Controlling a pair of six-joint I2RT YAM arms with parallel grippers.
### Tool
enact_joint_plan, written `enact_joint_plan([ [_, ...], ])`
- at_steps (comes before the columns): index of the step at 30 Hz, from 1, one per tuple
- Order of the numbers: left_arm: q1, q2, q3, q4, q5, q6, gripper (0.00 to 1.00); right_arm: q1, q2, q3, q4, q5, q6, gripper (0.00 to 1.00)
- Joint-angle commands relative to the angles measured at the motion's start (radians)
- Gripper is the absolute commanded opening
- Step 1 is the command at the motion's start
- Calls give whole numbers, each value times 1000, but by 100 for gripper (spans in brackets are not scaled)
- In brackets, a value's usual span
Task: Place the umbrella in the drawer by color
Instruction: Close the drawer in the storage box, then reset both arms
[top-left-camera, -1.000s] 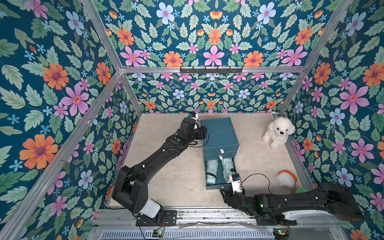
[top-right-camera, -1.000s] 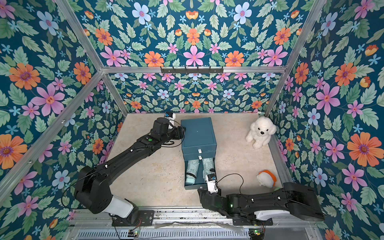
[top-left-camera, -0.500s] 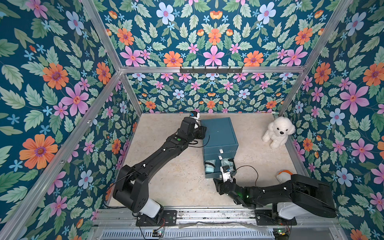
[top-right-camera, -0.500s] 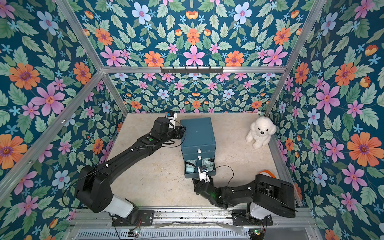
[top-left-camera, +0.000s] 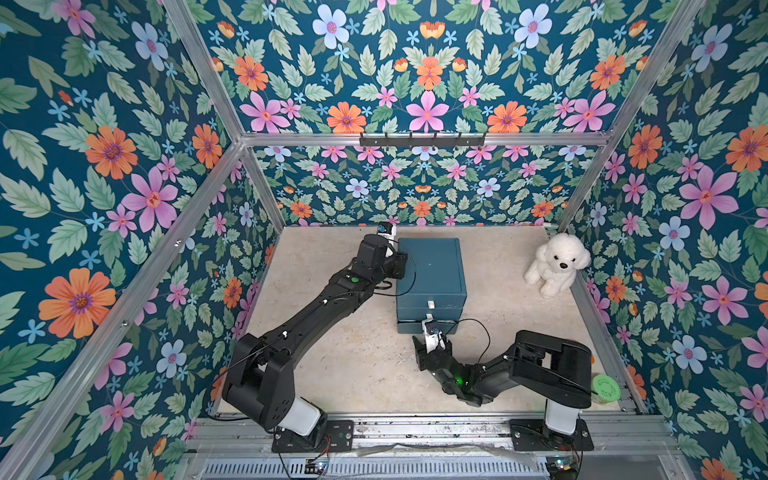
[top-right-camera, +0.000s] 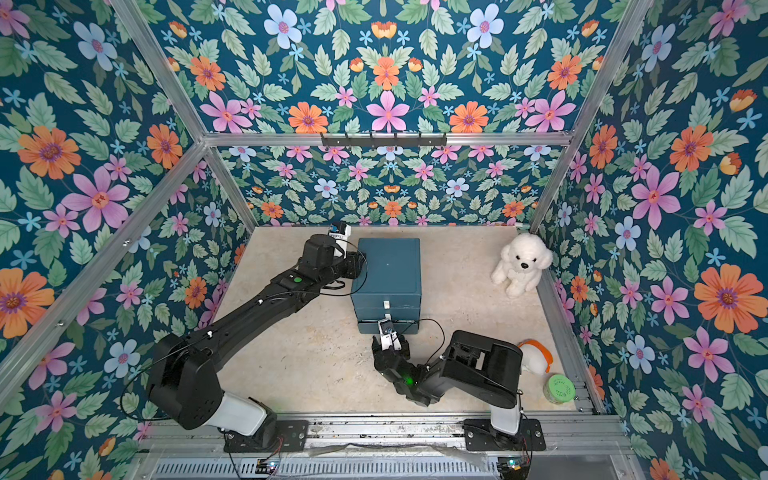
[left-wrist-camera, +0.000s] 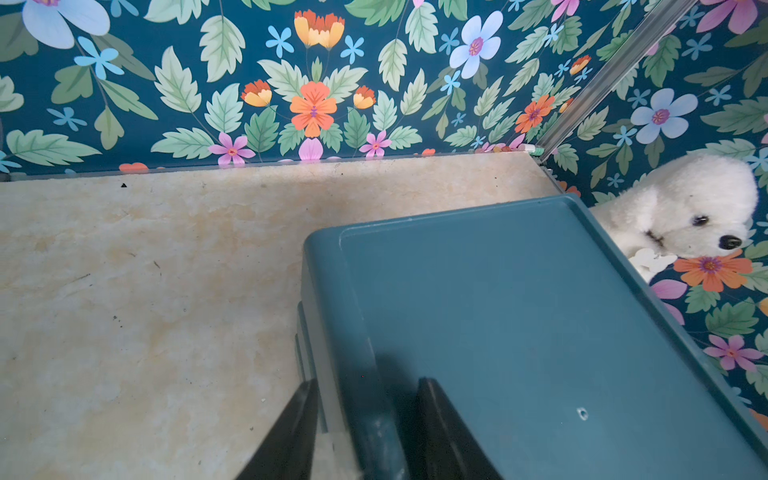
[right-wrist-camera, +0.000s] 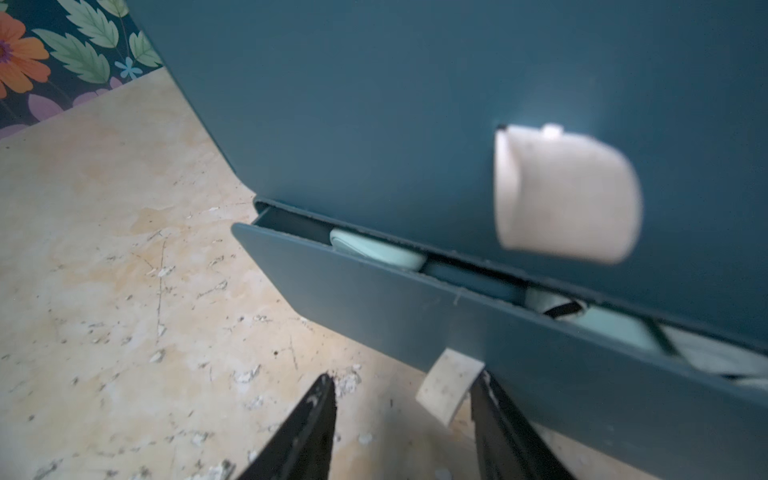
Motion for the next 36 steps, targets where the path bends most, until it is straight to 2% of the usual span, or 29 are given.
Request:
enact_joint_plan([
  [1, -1, 16, -12, -225, 16, 44, 44, -12, 35, 31, 142, 1, -64, 58],
  [7, 0, 7, -17, -223, 25, 41, 43, -24, 77, 71, 150, 3, -94, 60],
  [13, -1, -3, -21, -222, 36, 32, 43, -18, 43, 30, 147, 3, -48, 60],
  [19, -2, -5, -16, -221, 51, 17, 44, 57, -34, -19, 83, 57, -34, 60],
  [23, -2, -14, -17, -221, 68, -9, 45, 143, -115, 15, -153, 135, 43, 60],
  [26, -2, -39, -17, -213, 72, -41, 50, 222, -202, 14, -280, 165, 122, 61],
  [28, -2, -63, -8, -207, 58, -65, 55, 250, -291, 39, -459, 151, 221, 61],
  [31, -2, -104, 34, -206, 51, -86, 64, 256, -435, 75, -724, 53, 364, 61],
  [32, -2, -117, 54, -204, 49, -92, 67, 257, -494, 73, -770, 9, 375, 68],
  [34, -2, -148, 93, -200, 40, -99, 75, 255, -625, 64, -843, -56, 382, 93],
  [35, -2, -163, 111, -197, 33, -103, 80, 253, -695, 58, -867, -91, 376, 99],
  [36, -2, -178, 126, -193, 28, -106, 84, 247, -757, 51, -876, -124, 364, 99],
])
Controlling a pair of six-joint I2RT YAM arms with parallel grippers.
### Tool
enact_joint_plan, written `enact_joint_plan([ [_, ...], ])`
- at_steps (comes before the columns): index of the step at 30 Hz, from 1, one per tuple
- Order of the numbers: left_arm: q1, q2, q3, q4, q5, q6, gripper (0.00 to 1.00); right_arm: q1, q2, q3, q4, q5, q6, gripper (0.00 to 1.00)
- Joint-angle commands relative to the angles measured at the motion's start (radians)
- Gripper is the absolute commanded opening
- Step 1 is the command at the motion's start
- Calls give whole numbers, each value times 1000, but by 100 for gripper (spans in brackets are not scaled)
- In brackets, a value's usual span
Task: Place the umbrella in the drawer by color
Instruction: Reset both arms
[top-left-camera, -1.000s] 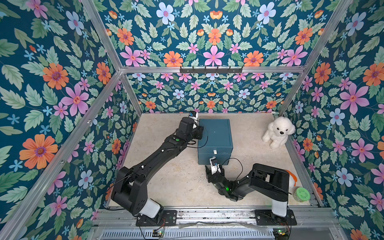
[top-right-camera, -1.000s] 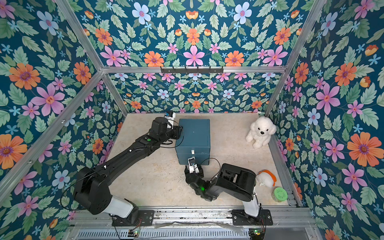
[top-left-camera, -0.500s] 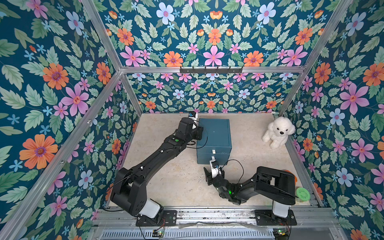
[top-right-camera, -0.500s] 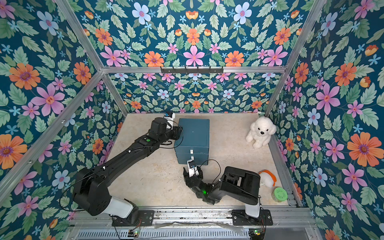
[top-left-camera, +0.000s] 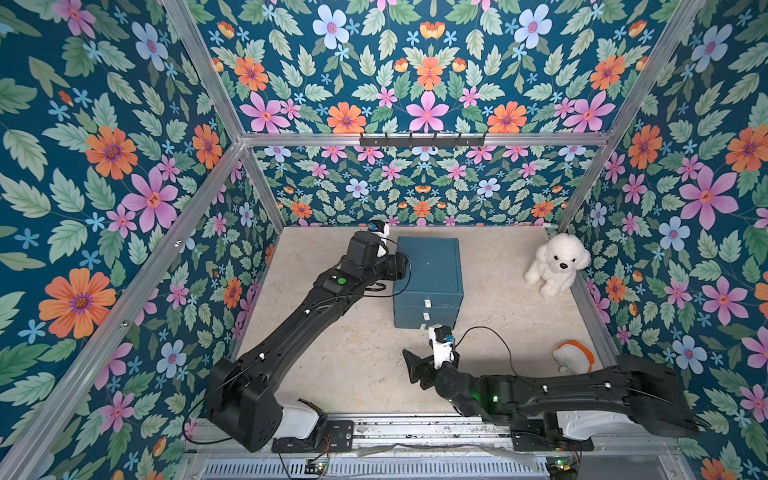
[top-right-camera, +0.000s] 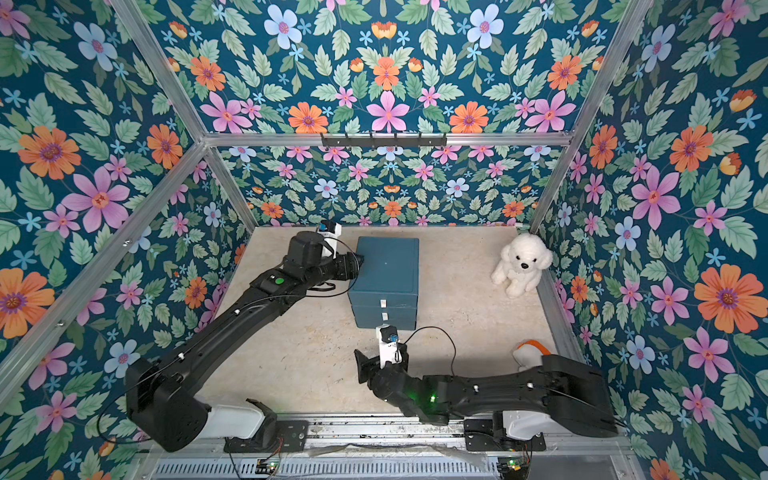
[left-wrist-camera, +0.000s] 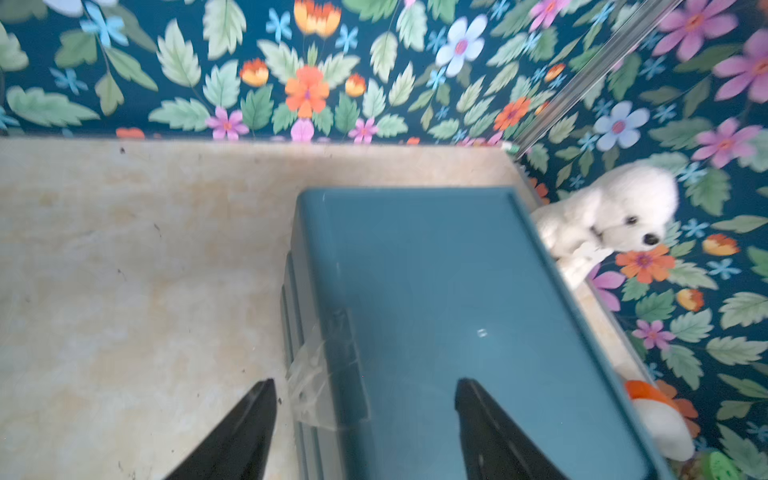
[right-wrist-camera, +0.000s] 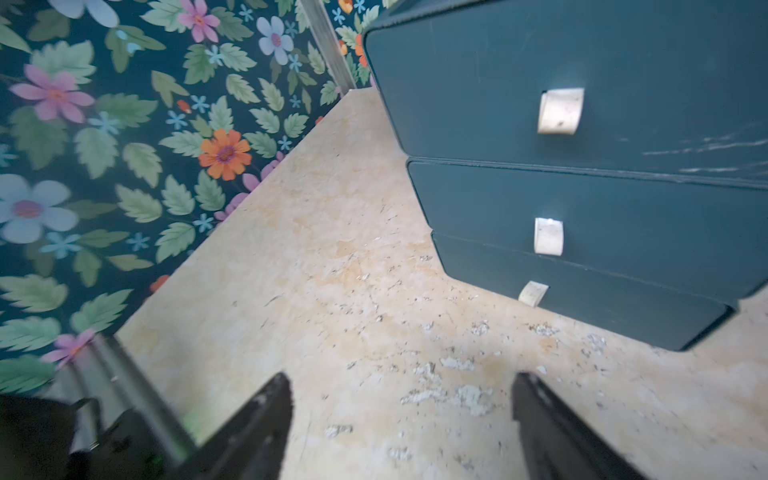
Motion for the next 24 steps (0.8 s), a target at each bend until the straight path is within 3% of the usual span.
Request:
enact_joint_plan([
  [1, 0, -43, 50, 0, -23, -27, 87, -21, -179, -14, -196, -153, 51, 99],
  [6, 0, -122, 82, 11, -40, -33, 92, -250, -432, -34, -184, -528, 80, 99],
  [9, 0, -181, 65, 12, -111, -26, 94, -345, -449, 18, -288, -544, 93, 99],
  [14, 0, -293, -19, 48, -340, 20, 99, -486, -357, 103, -341, -577, 64, 99],
  [17, 0, -340, -83, 79, -523, 74, 99, -520, -330, 143, -345, -427, 31, 99],
  [21, 5, -389, -262, 228, -792, 221, 99, -521, -358, 115, -219, -159, -161, 99],
  [22, 12, -392, -325, 288, -866, 234, 99, -520, -382, 76, -135, -73, -244, 99],
  [24, 41, -395, -429, 386, -929, 256, 99, -531, -402, 16, -17, 183, -286, 99],
])
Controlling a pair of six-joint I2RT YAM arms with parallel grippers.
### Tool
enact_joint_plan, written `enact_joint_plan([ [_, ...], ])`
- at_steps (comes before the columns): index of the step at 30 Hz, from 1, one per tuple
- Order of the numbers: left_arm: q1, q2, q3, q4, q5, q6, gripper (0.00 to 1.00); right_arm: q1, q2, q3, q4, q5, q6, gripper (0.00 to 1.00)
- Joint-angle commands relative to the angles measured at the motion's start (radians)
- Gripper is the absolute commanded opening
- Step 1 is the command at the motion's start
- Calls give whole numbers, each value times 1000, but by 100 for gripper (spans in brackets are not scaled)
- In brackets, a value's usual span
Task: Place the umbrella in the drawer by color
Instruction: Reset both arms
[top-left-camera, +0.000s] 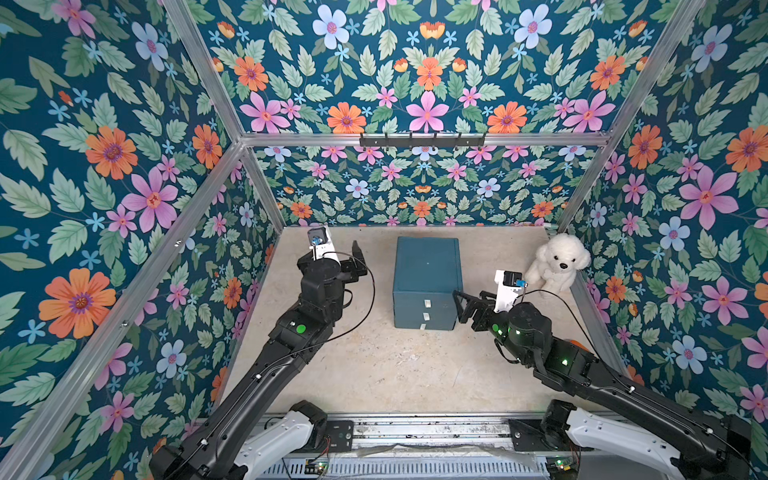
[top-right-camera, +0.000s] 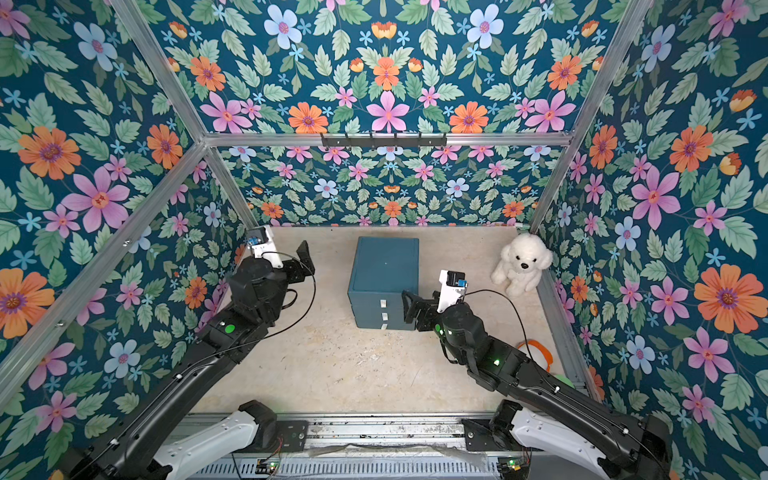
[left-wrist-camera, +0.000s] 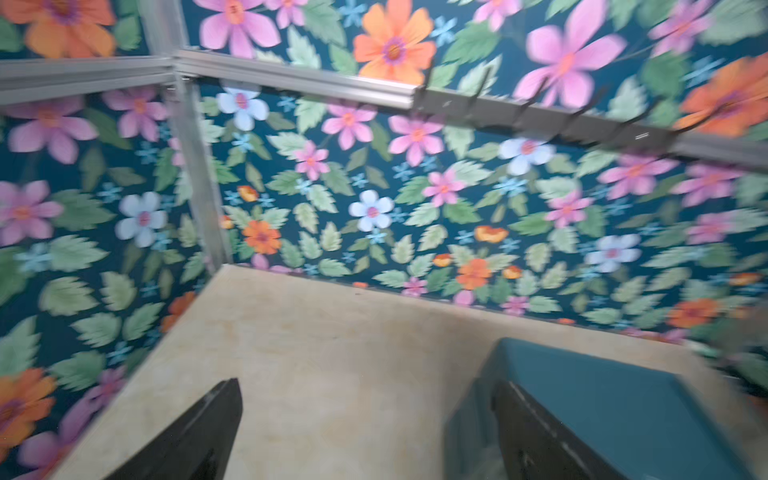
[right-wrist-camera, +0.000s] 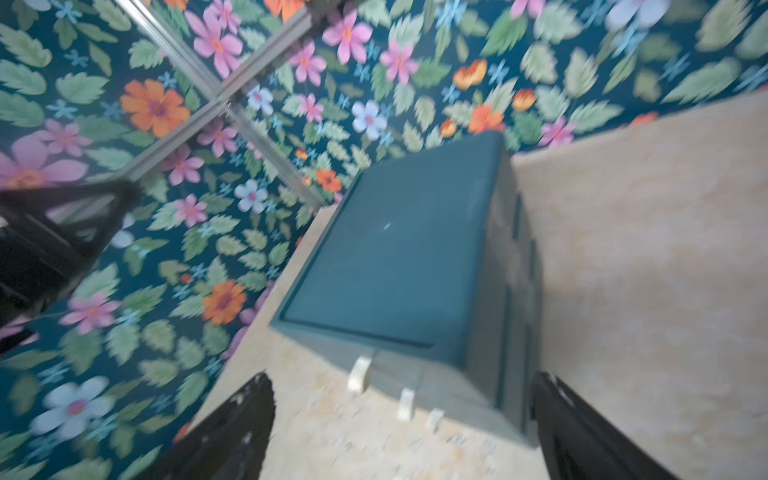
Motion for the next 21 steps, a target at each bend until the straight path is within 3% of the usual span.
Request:
enact_joint_plan([
  [1, 46, -3, -127, 207, -220, 100, 99, -50, -16, -82, 274, 400, -230, 99],
  [3, 104, 10, -197, 273, -191, 99, 99, -174, 19, -106, 321, 355, -275, 99],
  [7, 215, 108, -276, 372, -131, 84, 99, -451, 161, -115, 266, 310, -184, 99],
  [14, 357, 273, -437, 573, -1, 31, 99, -592, 210, -359, 587, 404, -276, 99],
  [17, 364, 345, -539, 744, 7, 38, 99, -693, 247, -445, 691, 306, -233, 99],
  [21, 373, 469, -584, 997, 36, 134, 99, -762, 346, -534, 973, 199, -301, 99],
])
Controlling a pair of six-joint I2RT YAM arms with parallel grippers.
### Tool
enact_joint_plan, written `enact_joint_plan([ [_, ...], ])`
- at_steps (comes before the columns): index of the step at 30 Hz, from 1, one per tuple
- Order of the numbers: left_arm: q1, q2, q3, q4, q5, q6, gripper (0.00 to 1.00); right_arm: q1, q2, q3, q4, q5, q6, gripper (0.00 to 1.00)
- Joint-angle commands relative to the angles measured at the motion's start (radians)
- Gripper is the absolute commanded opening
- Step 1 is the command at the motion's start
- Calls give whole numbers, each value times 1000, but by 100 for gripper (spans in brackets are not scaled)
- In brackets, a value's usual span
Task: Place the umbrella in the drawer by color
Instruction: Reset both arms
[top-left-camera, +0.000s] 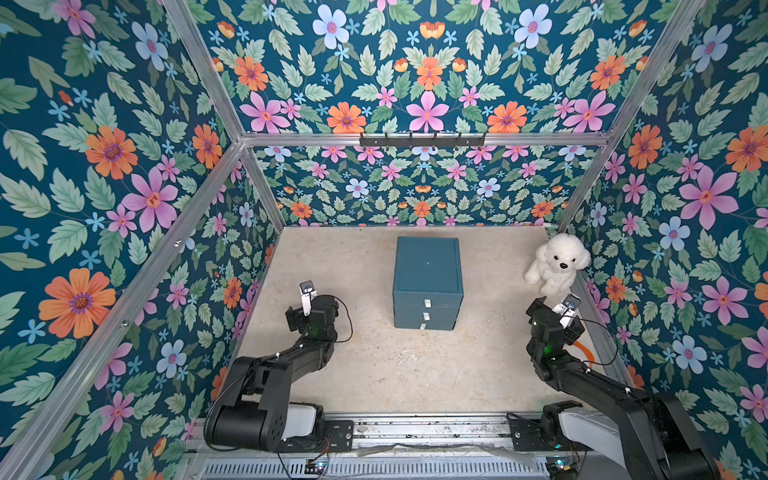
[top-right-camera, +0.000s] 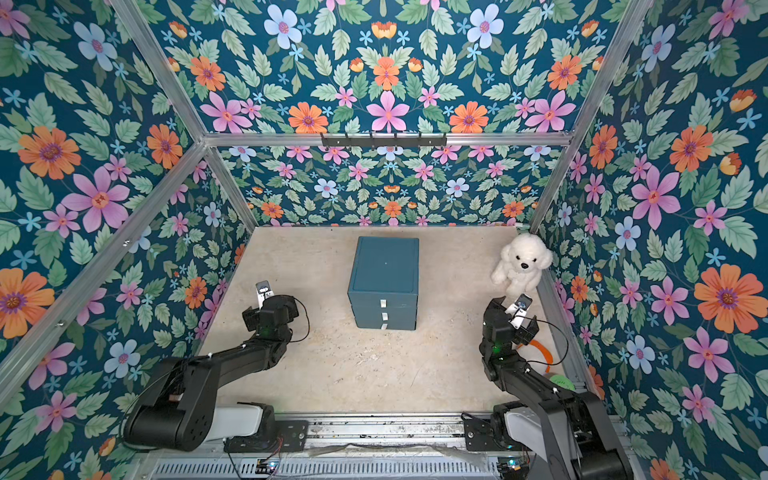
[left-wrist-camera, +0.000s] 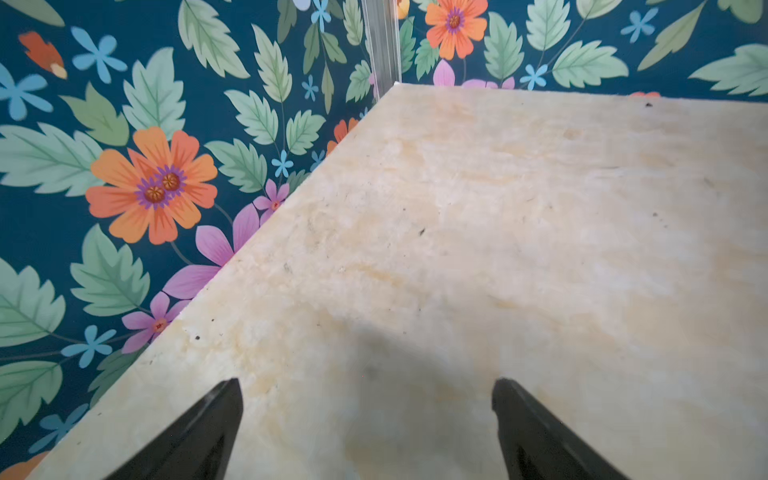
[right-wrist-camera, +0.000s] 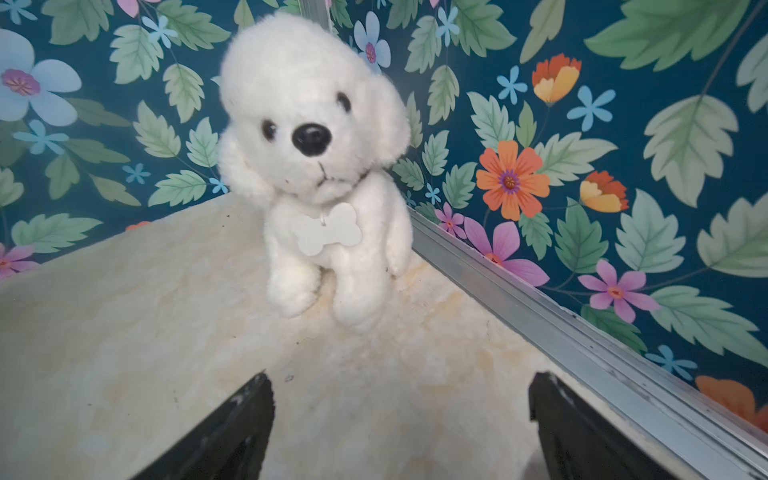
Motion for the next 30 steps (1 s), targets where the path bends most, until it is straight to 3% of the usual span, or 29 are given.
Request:
enact_joint_plan([
  [1, 7, 56, -4, 293, 36, 64, 99, -29, 50, -29, 305, -138, -73, 99],
  [5, 30, 161, -80, 618, 90, 138, 99, -65, 149, -32, 480, -279, -193, 99],
  [7, 37, 134, -58, 494, 155, 116, 99, -117, 226, -84, 643, -361, -176, 99],
  [10, 72, 151, -65, 514, 263, 107, 99, -141, 327, -113, 833, -419, -186, 99],
  [11, 90, 177, -81, 558, 269, 92, 100, -145, 304, -98, 760, -437, -174, 99],
  [12, 102, 241, -99, 711, 295, 113, 100, -161, 280, -68, 648, -482, -165, 99],
  [14, 117, 194, -52, 515, 333, 83, 100, -214, 300, -44, 637, -586, -146, 99],
  [15, 124, 210, -64, 573, 343, 84, 99, -223, 287, -41, 602, -609, -138, 99],
  [20, 130, 205, -58, 554, 345, 84, 100, -205, 288, -48, 620, -547, -146, 99],
  [30, 118, 206, -54, 546, 328, 99, 100, -203, 296, -41, 619, -556, -151, 99],
])
